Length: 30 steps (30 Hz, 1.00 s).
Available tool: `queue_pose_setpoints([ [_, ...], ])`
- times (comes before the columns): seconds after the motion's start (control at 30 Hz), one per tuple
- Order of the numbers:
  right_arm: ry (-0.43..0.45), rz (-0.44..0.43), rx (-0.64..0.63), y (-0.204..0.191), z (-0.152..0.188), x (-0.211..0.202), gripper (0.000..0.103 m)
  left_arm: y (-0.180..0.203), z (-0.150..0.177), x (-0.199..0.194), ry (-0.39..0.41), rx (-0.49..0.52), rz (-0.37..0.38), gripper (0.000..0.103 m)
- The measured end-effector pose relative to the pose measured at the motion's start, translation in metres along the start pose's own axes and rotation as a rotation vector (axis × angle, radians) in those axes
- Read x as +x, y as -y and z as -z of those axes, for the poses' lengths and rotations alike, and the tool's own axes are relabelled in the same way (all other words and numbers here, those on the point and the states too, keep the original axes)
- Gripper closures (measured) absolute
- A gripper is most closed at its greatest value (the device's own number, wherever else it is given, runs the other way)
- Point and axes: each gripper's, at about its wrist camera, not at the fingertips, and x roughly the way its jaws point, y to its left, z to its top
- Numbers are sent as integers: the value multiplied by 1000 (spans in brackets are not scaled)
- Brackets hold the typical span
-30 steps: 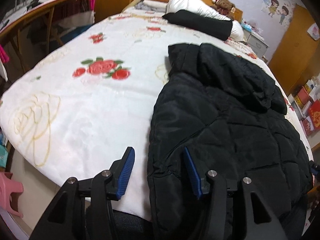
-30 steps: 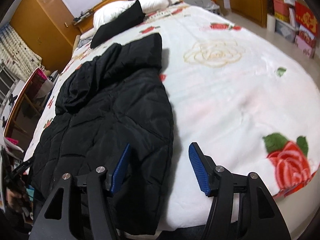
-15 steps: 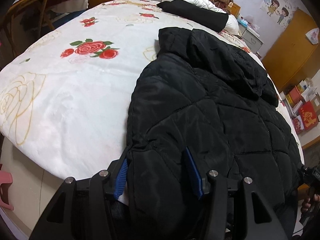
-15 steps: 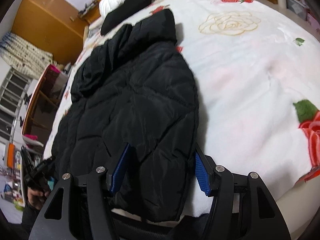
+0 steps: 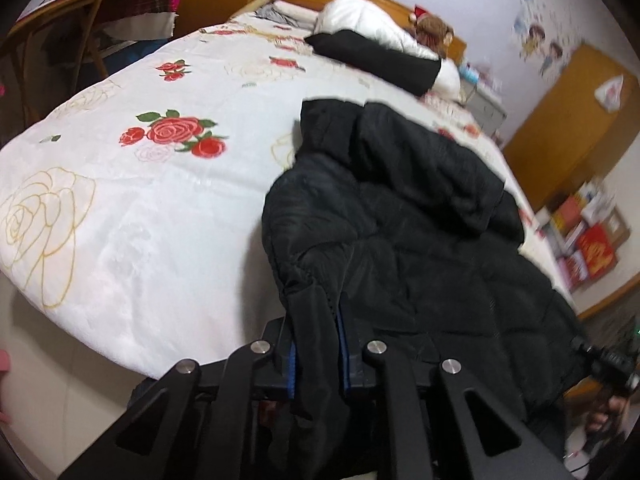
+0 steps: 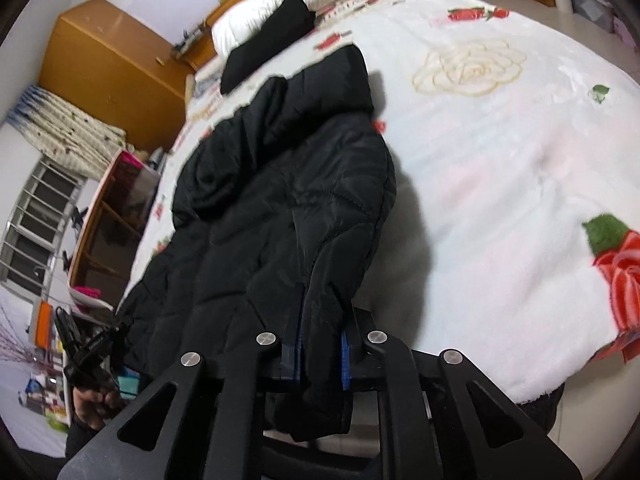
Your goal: Fold large clothes
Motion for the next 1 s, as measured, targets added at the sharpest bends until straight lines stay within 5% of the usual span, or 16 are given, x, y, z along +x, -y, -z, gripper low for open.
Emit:
queue_pose_setpoints([
  [0.57, 121, -65, 19, -17, -31, -15, 91, 5, -41, -25, 128, -46, 96, 89],
  [1.0, 211, -95, 24, -40, -98, -17, 91, 17, -109, -15, 206, -88, 143, 89],
])
